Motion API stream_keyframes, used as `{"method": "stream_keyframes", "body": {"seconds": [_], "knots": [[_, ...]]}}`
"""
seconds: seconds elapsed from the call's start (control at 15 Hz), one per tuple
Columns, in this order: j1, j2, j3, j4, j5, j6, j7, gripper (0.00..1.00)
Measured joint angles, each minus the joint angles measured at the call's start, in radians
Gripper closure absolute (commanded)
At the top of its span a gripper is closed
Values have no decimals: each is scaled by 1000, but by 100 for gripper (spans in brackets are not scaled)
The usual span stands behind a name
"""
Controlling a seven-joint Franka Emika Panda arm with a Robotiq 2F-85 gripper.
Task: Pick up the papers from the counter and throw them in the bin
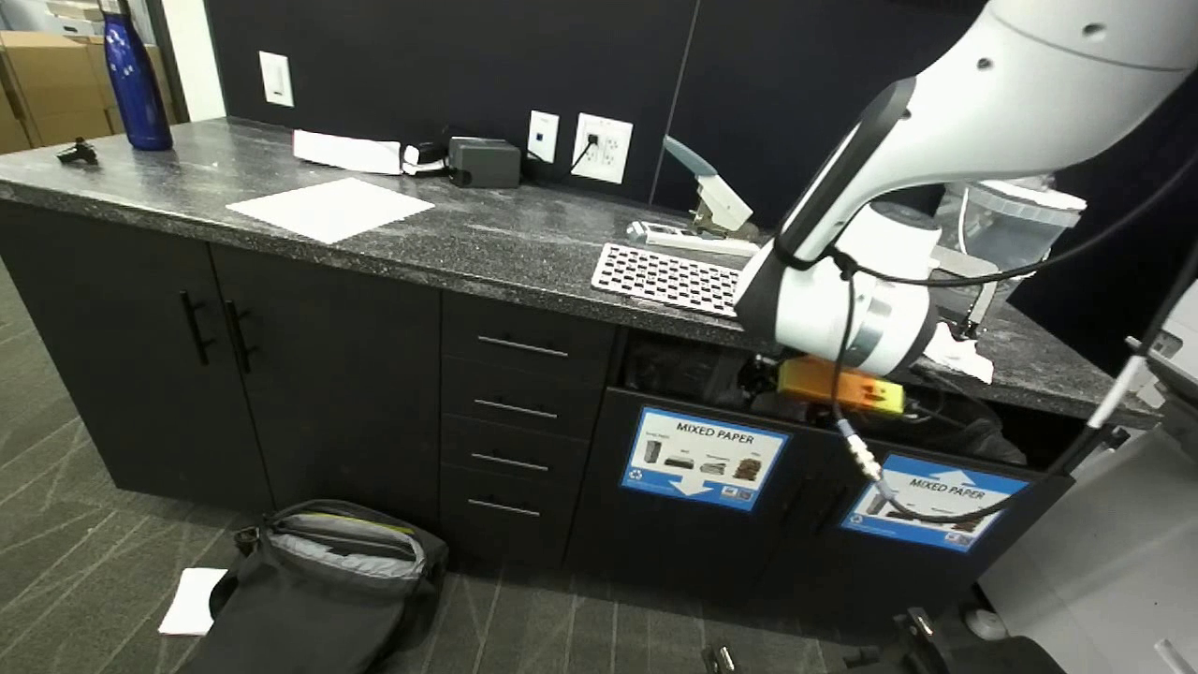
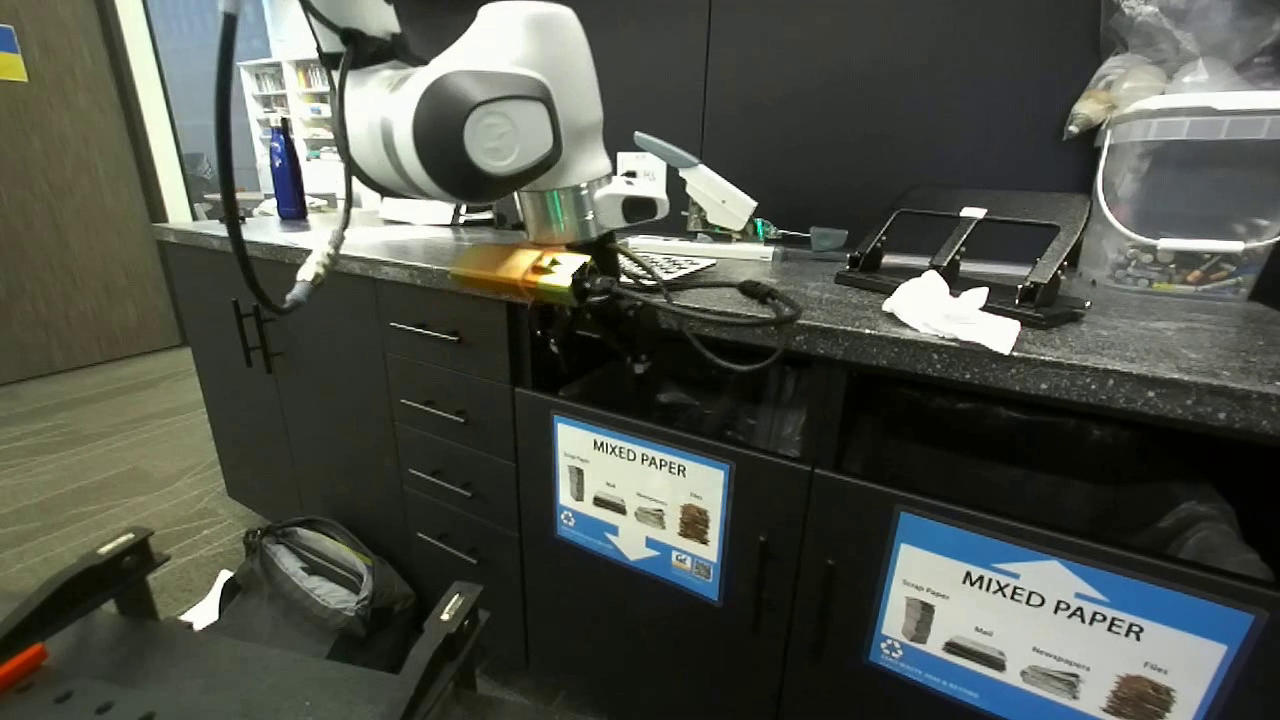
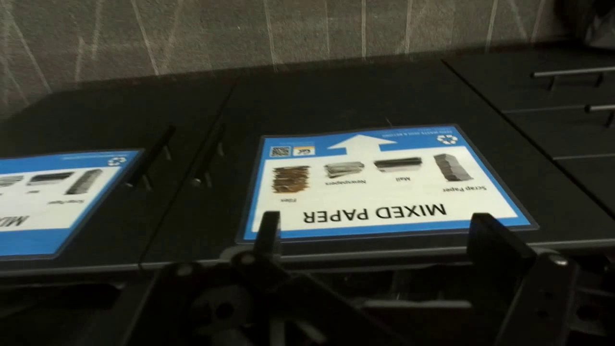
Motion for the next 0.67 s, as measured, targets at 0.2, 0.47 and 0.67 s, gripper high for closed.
{"method": "stream_keyframes", "body": {"seconds": [0.2, 0.47, 0.67], "knots": [[105, -82, -249, -10, -257, -205, 56, 0], [229, -195, -525, 60, -583, -444, 110, 0], [267, -288, -624, 160, -752, -561, 117, 0]]}}
